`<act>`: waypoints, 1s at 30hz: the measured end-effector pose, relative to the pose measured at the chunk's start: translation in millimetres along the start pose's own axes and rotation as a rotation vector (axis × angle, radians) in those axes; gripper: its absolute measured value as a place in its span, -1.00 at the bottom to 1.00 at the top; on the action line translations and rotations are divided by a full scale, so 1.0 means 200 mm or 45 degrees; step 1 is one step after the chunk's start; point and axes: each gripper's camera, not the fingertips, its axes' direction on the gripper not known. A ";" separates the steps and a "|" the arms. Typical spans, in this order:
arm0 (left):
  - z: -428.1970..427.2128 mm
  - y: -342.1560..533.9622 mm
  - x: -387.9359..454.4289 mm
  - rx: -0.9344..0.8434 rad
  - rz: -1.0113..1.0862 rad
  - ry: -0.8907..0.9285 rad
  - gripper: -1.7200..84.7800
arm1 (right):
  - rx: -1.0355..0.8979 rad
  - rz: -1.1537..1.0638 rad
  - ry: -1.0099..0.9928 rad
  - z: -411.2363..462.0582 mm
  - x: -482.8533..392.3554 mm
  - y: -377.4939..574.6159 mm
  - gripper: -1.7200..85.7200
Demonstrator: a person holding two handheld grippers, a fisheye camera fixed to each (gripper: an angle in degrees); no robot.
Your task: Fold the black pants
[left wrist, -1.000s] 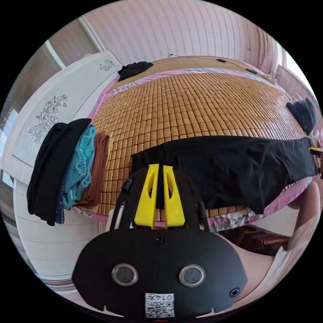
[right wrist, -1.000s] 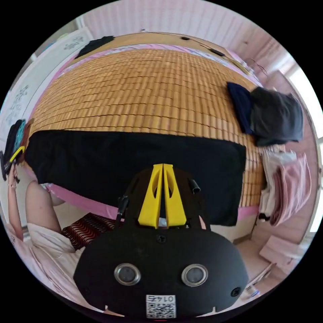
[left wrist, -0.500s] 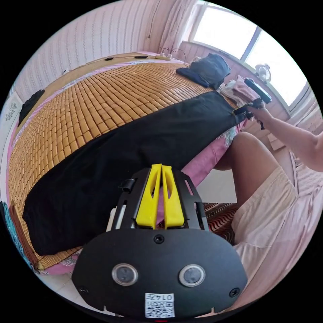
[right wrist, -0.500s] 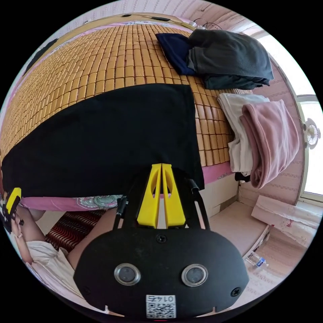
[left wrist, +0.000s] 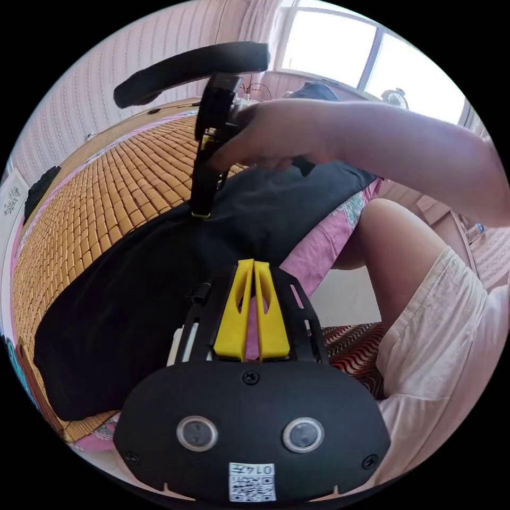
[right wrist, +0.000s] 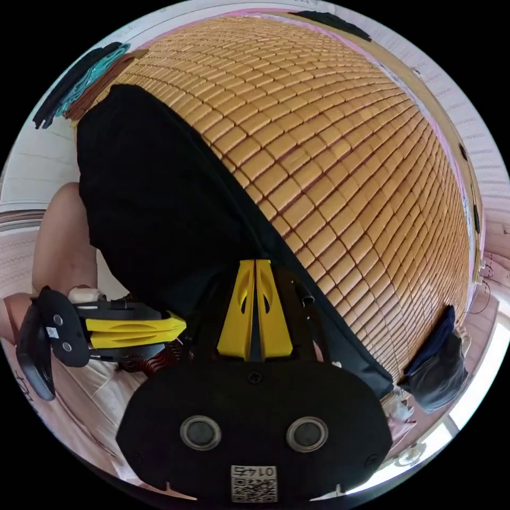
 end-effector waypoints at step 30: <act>0.00 0.11 0.05 0.162 0.006 0.039 -0.90 | 0.505 1.325 0.042 0.14 0.84 2.68 -0.80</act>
